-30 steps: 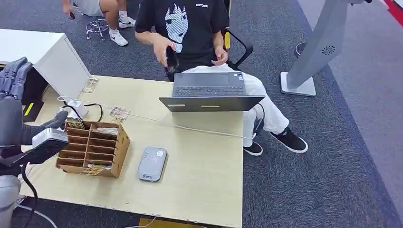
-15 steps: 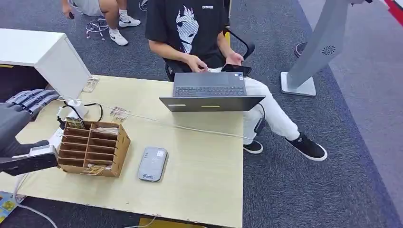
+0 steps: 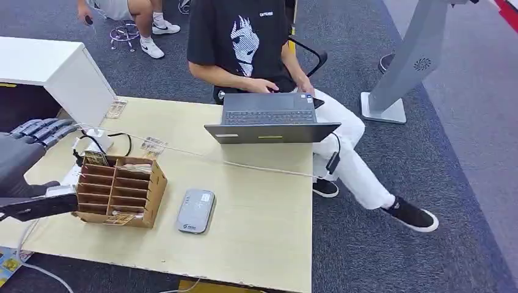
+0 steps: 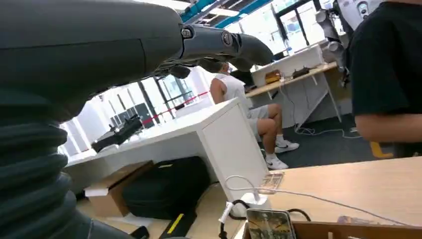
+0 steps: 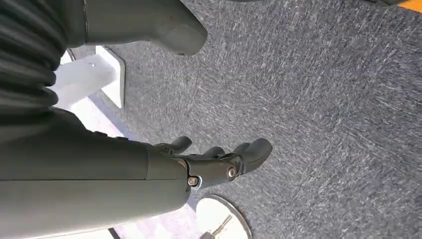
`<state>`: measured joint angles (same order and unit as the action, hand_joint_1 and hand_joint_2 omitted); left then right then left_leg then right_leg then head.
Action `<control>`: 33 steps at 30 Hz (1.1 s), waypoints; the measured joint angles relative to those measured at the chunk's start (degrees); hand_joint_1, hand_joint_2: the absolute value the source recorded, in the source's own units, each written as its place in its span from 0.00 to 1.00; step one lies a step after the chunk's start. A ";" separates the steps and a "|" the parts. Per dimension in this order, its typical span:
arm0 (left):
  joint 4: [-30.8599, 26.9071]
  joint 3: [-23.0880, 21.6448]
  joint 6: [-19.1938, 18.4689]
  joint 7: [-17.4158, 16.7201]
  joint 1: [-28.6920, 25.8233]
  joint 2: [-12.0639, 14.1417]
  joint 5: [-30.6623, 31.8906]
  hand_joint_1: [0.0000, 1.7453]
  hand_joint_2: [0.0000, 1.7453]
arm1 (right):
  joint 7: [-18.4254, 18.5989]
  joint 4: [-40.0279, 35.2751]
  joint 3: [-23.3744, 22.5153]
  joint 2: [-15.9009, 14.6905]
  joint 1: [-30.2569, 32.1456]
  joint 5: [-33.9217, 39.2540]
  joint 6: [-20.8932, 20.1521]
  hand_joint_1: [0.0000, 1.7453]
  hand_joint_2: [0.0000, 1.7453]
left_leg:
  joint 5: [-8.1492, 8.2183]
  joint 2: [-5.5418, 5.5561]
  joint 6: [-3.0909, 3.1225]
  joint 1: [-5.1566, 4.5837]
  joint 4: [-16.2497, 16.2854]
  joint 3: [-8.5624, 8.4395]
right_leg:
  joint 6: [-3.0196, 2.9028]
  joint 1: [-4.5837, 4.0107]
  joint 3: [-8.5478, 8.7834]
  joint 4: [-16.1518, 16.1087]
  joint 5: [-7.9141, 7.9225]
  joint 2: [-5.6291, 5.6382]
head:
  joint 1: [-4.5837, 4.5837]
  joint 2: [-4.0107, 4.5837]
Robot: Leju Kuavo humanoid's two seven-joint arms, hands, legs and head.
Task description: Pass the card to the sensor for recognition and then transmit it.
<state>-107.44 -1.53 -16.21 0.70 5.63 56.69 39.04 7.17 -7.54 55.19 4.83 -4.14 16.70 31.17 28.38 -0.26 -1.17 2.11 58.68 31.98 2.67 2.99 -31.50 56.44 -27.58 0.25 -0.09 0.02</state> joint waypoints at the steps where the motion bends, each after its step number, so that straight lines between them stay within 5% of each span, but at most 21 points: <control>1: 1.55 -0.81 1.40 0.29 0.60 -1.29 1.62 0.00 1.00 | 0.04 0.00 0.09 0.04 -0.08 -0.07 -0.02 0.00 1.00 | 0.00 0.02 0.00 -0.01 0.00 -0.01 | 0.00 0.01 0.02 0.00 0.00 -0.01 | 0.00 0.00; 7: 9.70 -5.09 8.48 1.53 0.53 -8.76 5.33 0.00 1.00 | 0.41 0.00 1.03 0.20 -0.52 -0.83 -0.15 0.00 1.00 | -0.01 -0.03 0.01 -0.02 0.00 -0.02 | 0.01 0.01 0.05 0.00 0.02 0.03 | -0.07 0.00; 15: 16.10 -7.10 10.57 2.23 0.17 -15.87 6.81 0.00 1.00 | 0.57 0.00 2.27 0.17 -0.74 -0.98 -0.22 0.00 1.00 | 0.01 -0.05 0.00 -0.01 0.00 0.00 | 0.00 0.00 -0.01 -0.01 0.01 0.05 | -0.02 0.00; 33: 18.75 -8.46 10.36 2.38 0.75 -20.54 8.54 0.00 1.00 | -0.07 0.00 2.43 0.17 -1.25 -0.33 -0.04 0.00 1.00 | 0.00 -0.05 0.00 0.00 0.00 -0.01 | 0.00 0.00 -0.01 0.00 0.01 0.06 | -0.04 0.00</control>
<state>-88.70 -9.99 -5.86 3.08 6.38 36.15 47.58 7.10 -7.54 57.61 5.01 -5.40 16.37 31.12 28.38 -0.31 -1.17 2.10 58.68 31.97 2.67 2.99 -31.51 56.44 -27.57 0.31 -0.13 0.02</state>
